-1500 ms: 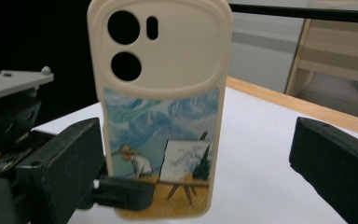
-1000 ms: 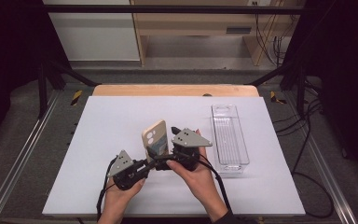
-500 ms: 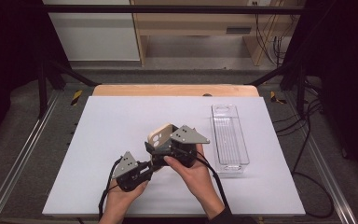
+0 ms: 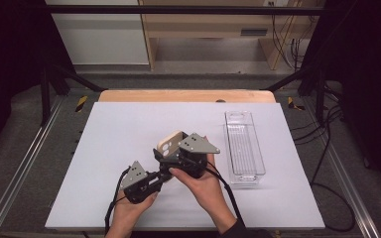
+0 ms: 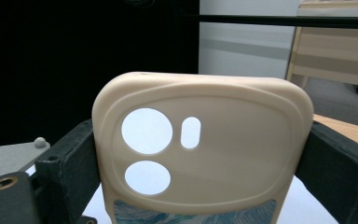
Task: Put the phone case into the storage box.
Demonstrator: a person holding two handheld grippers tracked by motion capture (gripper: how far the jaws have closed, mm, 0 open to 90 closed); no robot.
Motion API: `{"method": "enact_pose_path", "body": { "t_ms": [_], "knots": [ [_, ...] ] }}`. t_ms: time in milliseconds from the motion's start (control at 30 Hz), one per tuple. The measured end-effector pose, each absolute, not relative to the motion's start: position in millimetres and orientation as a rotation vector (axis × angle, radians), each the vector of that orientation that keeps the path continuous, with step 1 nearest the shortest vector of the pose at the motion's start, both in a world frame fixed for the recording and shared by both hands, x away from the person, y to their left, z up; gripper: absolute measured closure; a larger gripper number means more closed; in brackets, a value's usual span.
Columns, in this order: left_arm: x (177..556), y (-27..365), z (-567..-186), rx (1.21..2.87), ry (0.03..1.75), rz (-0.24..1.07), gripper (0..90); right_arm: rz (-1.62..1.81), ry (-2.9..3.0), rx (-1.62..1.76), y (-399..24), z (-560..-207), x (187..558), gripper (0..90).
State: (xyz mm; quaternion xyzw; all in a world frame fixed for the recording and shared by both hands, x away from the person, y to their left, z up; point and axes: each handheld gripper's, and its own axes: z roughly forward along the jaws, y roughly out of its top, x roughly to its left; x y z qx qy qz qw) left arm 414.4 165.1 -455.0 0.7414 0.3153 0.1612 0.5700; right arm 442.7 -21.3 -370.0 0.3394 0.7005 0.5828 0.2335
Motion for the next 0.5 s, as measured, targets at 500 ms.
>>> {"method": "enact_pose_path", "body": {
  "t_ms": [500],
  "knots": [
    [416.0, 168.1, -457.8, 1.733, 0.769, 0.382, 79.4, 1.541, 1.945, 1.093, -16.6, -367.9, 448.5, 11.2]
  ]
}}
